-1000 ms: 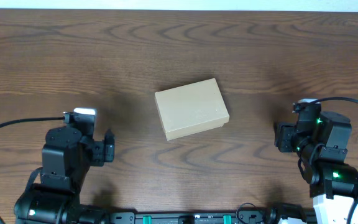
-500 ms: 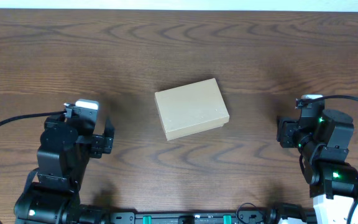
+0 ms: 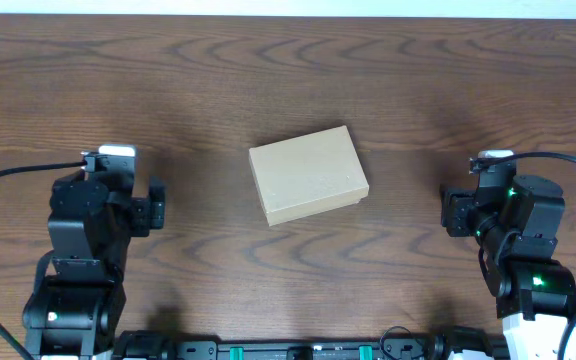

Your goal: Pack container

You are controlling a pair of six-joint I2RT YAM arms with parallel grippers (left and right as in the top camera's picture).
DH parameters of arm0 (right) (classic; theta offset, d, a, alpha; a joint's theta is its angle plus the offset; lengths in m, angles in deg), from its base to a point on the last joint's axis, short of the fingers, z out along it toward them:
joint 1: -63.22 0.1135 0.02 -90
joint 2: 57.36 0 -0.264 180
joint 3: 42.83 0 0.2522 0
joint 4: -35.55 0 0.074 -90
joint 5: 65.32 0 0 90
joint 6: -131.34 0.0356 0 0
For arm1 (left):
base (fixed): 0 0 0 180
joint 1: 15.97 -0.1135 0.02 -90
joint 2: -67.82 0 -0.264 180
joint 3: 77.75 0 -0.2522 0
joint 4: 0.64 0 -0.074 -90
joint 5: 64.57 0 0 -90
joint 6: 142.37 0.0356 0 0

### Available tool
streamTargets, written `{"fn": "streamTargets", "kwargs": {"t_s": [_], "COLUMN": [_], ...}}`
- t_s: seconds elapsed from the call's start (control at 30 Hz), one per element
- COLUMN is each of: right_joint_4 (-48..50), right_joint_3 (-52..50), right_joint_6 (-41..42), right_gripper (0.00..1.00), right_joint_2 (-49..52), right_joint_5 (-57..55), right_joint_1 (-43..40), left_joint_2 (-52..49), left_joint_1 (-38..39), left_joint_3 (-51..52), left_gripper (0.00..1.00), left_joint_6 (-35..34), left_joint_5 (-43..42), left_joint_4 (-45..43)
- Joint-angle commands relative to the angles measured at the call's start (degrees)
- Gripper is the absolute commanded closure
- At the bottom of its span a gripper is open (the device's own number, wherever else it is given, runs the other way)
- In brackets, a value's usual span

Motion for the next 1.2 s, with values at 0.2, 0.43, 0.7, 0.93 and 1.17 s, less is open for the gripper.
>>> {"fn": "streamTargets", "kwargs": {"t_s": [0.2, 0.43, 0.7, 0.93, 1.17], "right_joint_4": [0.4, 1.3, 2.5, 8.9, 23.7], "right_joint_3": [-0.3, -0.3, -0.3, -0.3, -0.3], "right_joint_6": [-0.5, 0.5, 6.5, 5.1, 0.4], "right_gripper": [0.34, 0.01, 0.01, 0.01, 0.01], "right_joint_2": [-0.6, -0.6, -0.6, -0.7, -0.7], "right_joint_5": [0.5, 3.5, 8.9, 9.0, 6.8], "right_joint_1": [0.5, 0.5, 0.5, 0.5, 0.5], "left_joint_2": [0.1, 0.1, 0.1, 0.1, 0.1], "left_joint_1": [-0.3, -0.3, -0.3, -0.3, -0.3], "left_joint_3": [0.0, 0.0, 0.0, 0.0, 0.0], "left_gripper": [0.05, 0.05, 0.05, 0.05, 0.05], "left_joint_6": [1.7, 1.7, 1.7, 1.7, 1.7], "left_joint_5": [1.2, 1.2, 1.2, 1.2, 1.2], "left_joint_4": [-0.5, 7.3, 14.8, 16.4, 16.4]}}
